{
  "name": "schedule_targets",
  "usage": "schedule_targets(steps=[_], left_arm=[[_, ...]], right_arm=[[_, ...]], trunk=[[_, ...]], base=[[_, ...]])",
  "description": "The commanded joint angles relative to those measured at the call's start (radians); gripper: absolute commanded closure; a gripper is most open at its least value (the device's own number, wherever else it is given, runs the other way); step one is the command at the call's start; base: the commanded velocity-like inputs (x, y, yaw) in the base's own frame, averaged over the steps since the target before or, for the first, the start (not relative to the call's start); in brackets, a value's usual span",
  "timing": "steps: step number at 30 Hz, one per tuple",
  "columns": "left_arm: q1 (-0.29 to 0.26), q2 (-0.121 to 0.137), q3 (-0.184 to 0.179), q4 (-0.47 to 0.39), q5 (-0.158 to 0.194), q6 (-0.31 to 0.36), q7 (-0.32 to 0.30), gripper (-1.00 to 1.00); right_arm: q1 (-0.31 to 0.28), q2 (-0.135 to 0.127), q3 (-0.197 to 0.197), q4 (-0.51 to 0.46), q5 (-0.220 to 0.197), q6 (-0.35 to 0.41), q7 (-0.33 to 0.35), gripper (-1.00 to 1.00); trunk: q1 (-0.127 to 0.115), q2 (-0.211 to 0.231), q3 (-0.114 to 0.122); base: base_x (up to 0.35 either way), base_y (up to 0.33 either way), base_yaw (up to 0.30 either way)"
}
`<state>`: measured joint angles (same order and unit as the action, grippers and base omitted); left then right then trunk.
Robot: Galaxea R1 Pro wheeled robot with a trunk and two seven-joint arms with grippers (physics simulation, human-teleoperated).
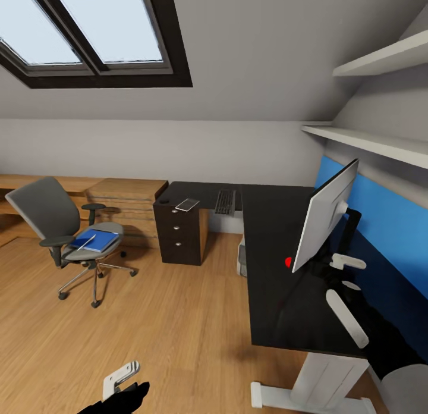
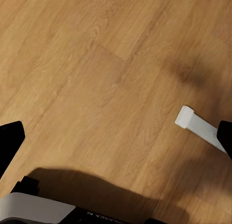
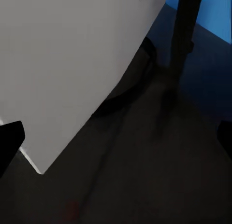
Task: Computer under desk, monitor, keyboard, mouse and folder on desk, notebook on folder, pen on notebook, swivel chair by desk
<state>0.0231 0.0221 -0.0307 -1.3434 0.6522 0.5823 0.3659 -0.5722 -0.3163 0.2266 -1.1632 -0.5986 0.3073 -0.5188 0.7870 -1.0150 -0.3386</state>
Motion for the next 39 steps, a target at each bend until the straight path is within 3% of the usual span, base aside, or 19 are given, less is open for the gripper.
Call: schedule_targets(steps=[1,13,22,28,34,39], left_arm=[[0.000,0.001,-0.002,-0.002,0.011,-0.001,0.010,-1.00],[0.000,0.001,-0.003,-0.001,0.010,-0.009,0.010,-1.00],[0.000,0.001,-0.003,-0.002,0.010,-0.010,0.010,-1.00],[0.000,0.000,-0.003,-0.002,0.010,-0.010,0.010,-1.00],[0.000,0.000,-0.003,-0.002,0.010,-0.010,0.010,-1.00],[0.000,-0.001,-0.003,-0.002,0.010,-0.010,0.010,-1.00]], right_arm=[[0.007,-0.001,0.003,-0.017,-0.006,0.003,-0.012,-1.00],[0.060,0.002,0.007,-0.113,0.001,-0.026,-0.106,-1.00],[0.071,0.002,0.009,-0.129,0.003,-0.056,-0.125,-1.00],[0.112,0.002,0.010,-0.192,0.009,-0.087,-0.147,-1.00],[0.159,0.002,0.012,-0.261,0.054,-0.128,-0.197,-1.00],[0.166,0.003,0.013,-0.268,0.067,-0.135,-0.204,-1.00]], trunk=[[0.000,-0.001,-0.001],[0.000,-0.001,-0.001],[0.000,-0.001,-0.001],[0.000,-0.001,-0.001],[0.000,-0.001,-0.001],[0.000,-0.001,-0.001]], base=[[0.000,0.000,0.000],[0.000,0.000,0.000],[0.000,0.000,0.000],[0.000,0.000,0.000],[0.000,0.000,0.000],[0.000,0.000,0.000]])
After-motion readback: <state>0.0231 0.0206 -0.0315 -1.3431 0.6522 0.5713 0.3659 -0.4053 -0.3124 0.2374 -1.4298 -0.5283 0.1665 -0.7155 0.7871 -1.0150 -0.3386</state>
